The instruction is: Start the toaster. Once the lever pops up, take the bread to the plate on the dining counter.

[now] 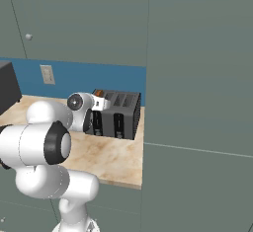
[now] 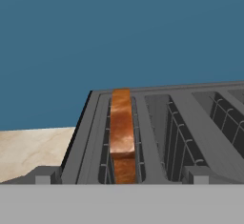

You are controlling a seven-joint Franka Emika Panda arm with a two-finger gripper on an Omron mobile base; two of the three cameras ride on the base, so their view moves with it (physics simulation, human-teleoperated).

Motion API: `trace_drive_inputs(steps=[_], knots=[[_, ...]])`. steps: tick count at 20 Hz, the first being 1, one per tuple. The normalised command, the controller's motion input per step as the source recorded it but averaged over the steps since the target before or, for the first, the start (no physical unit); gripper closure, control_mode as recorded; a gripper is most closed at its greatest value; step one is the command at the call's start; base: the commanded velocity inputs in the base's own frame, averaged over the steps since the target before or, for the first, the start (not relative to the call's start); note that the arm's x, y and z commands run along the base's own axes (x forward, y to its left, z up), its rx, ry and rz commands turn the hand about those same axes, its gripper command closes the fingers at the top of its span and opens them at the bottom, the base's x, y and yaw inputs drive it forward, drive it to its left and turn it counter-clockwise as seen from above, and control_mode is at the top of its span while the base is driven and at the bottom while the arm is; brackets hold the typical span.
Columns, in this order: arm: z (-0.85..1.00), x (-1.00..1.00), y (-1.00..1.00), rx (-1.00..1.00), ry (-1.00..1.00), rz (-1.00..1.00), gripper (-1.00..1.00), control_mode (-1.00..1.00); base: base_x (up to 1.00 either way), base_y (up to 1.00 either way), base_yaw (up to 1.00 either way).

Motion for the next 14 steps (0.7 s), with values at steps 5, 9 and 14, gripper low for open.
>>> trace_drive_inputs(steps=[5, 9, 14], knots=[[0.00, 0.00, 0.00, 0.00, 0.00, 0.00, -1.00, -1.00, 0.00, 0.00, 0.00], [0.00, 0.00, 0.00, 0.00, 0.00, 0.00, -1.00, -1.00, 0.00, 0.00, 0.00], [0.00, 0.00, 0.00, 0.00, 0.00, 0.00, -1.00, -1.00, 0.00, 0.00, 0.00]])
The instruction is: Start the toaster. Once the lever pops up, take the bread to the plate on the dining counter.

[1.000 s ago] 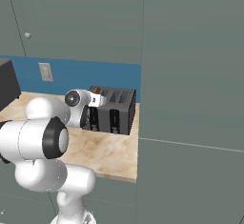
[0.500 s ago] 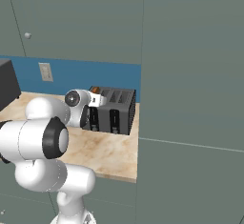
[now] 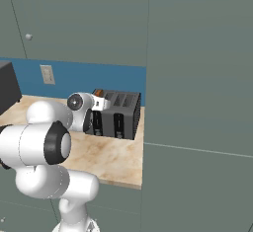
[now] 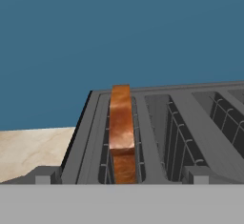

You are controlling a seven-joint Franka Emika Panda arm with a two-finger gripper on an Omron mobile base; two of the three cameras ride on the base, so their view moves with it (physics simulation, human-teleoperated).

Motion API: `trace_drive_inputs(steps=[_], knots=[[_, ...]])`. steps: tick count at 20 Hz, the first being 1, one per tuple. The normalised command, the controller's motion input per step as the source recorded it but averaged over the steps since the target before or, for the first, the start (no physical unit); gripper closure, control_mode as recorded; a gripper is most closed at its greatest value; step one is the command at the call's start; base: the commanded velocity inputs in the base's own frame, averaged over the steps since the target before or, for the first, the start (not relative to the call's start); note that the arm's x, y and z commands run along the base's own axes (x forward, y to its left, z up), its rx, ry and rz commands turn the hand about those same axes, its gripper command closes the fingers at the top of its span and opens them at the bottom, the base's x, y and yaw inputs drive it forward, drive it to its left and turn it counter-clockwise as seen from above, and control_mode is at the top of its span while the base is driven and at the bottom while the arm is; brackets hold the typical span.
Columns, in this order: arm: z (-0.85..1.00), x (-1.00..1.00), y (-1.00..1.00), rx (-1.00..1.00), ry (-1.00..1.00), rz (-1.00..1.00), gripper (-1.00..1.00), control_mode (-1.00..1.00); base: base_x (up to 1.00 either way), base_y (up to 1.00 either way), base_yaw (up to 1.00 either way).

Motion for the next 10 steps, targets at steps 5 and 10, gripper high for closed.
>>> trace_drive_inputs(steps=[5, 10], knots=[[0.00, 0.00, 0.00, 0.00, 0.00, 0.00, -1.00, -1.00, 0.00, 0.00, 0.00], [0.00, 0.00, 0.00, 0.00, 0.00, 0.00, -1.00, -1.00, 0.00, 0.00, 0.00]])
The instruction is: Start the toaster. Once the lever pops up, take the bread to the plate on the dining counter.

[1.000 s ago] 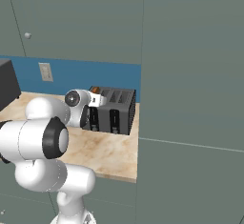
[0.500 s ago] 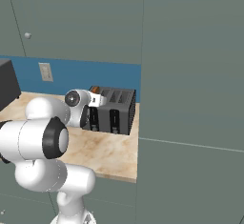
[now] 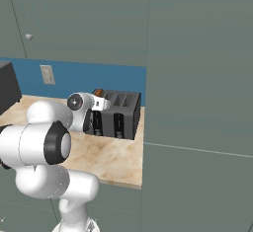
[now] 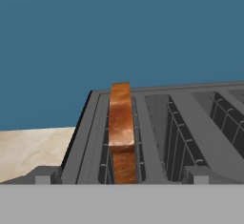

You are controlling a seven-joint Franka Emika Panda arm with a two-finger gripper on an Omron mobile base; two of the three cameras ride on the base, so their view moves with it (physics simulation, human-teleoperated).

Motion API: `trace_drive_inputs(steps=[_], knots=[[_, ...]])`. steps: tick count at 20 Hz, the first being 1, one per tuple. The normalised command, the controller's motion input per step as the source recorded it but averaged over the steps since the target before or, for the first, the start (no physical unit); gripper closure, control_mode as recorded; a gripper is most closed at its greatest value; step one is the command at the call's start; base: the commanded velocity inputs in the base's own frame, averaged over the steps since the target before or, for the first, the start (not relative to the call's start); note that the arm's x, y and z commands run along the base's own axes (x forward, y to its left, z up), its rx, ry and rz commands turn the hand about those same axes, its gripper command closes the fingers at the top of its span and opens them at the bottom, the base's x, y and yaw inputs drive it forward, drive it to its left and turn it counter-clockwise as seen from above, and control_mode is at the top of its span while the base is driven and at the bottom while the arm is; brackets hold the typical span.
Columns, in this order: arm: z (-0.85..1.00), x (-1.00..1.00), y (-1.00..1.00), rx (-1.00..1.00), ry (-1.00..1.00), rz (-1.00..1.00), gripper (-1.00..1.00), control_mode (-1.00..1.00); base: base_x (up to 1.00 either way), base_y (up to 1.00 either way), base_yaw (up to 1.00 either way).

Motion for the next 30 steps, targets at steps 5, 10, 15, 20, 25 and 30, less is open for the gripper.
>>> trace_drive_inputs(steps=[5, 10, 15, 20, 25, 30], knots=[[0.00, 0.00, 0.00, 0.00, 0.00, 0.00, -1.00, -1.00, 0.00, 0.00, 0.00], [0.00, 0.00, 0.00, 0.00, 0.00, 0.00, -1.00, -1.00, 0.00, 0.00, 0.00], [0.00, 0.00, 0.00, 0.00, 0.00, 0.00, -1.00, -1.00, 0.00, 0.00, 0.00], [0.00, 0.00, 0.00, 0.00, 0.00, 0.00, -1.00, -1.00, 0.00, 0.00, 0.00], [0.00, 0.00, 0.00, 0.00, 0.00, 0.00, -1.00, -1.00, 0.00, 0.00, 0.00], [0.00, 0.00, 0.00, 0.00, 0.00, 0.00, -1.00, -1.00, 0.00, 0.00, 0.00]])
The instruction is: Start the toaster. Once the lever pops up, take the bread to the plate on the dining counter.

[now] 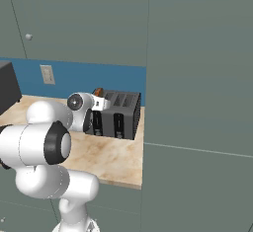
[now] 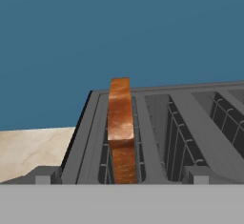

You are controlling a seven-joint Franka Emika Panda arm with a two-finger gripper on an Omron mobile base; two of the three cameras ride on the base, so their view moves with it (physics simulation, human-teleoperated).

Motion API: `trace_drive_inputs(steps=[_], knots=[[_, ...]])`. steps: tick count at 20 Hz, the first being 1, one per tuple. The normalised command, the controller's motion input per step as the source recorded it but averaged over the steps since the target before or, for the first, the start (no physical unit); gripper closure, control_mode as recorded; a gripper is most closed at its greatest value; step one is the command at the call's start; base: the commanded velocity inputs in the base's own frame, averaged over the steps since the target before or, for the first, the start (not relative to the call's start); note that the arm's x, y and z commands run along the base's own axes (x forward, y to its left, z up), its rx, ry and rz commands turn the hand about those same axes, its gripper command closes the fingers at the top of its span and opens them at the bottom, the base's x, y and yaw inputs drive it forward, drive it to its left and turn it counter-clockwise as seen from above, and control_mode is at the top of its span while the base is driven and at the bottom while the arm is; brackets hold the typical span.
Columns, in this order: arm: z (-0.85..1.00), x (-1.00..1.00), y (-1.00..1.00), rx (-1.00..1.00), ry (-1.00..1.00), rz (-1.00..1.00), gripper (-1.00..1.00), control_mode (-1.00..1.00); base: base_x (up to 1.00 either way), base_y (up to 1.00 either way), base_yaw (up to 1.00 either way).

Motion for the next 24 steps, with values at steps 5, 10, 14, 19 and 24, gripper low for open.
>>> trace_drive_inputs(steps=[5, 10, 14, 19, 24], knots=[[0.00, 0.00, 0.00, 0.00, 0.00, 0.00, -1.00, -1.00, 0.00, 0.00, 0.00], [0.00, 0.00, 0.00, 0.00, 0.00, 0.00, -1.00, -1.00, 0.00, 0.00, 0.00], [0.00, 0.00, 0.00, 0.00, 0.00, 0.00, -1.00, -1.00, 0.00, 0.00, 0.00], [0.00, 0.00, 0.00, 0.00, 0.00, 0.00, -1.00, -1.00, 0.00, 0.00, 0.00], [0.00, 0.02, 0.00, 0.00, 0.00, 0.00, -1.00, -1.00, 0.00, 0.00, 0.00]])
